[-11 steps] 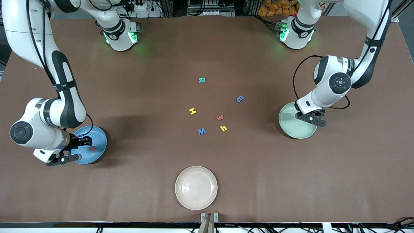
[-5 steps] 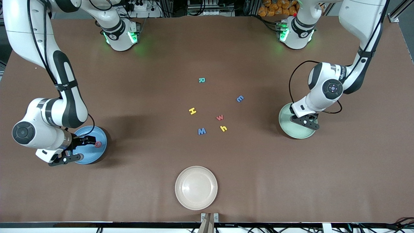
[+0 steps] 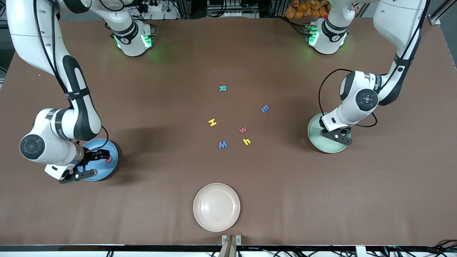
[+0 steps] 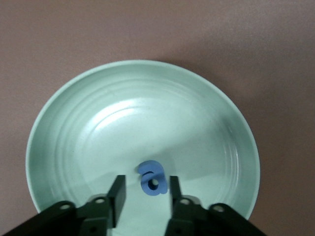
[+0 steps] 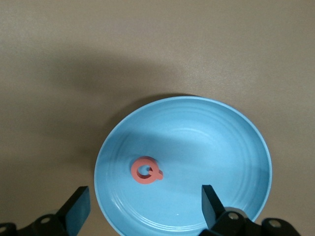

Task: Sort uppercase to blue plate, lowercase to green plate
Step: 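Move the left gripper to the blue m while the right gripper lifts away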

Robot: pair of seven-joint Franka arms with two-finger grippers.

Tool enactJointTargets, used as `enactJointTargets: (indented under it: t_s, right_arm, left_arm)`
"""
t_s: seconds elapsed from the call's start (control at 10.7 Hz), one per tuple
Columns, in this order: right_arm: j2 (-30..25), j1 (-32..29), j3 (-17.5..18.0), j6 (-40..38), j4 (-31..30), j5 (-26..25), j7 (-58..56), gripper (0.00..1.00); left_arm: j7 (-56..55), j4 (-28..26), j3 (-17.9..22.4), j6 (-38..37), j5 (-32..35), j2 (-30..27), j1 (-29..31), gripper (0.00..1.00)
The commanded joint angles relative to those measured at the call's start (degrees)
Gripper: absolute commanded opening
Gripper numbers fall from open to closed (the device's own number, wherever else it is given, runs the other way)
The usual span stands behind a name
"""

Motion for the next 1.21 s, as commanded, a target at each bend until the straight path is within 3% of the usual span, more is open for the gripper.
enactJointTargets:
  t_s: [0.0,0.28,0.65,0.93,1.12]
  right_arm:
    - [-0.57,1.86,-0.05,-1.52,-0.27,0.05,3.85,1.0]
    - [-0.57,2.13,0.04,-1.61,-0.35,0.05,4.66,1.0]
    - [-1.01,4.23,0.04,-4.32,0.08,0.22,7.81,1.0]
    - [-1.53,7.92,0.13,-6.01,0.35,0.31,14.49,1.0]
    - [-1.71,8.54,1.35,-7.58,0.26,2.23,16.25,1.0]
  left_arm:
    - [-1.19,-0.13,-0.16,0.09,1.53,-1.91,0.36,0.49]
    - [-1.19,-0.31,-2.61,-0.79,1.09,-4.98,-0.26,0.51]
    - [-12.57,-0.13,-11.3,-3.78,0.03,-6.75,-0.35,0.49]
    - [-12.8,-0.13,-17.98,-3.78,0.64,-6.31,-1.13,0.49]
    - [-9.99,0.39,-18.44,-3.61,0.74,-5.52,-4.55,0.5]
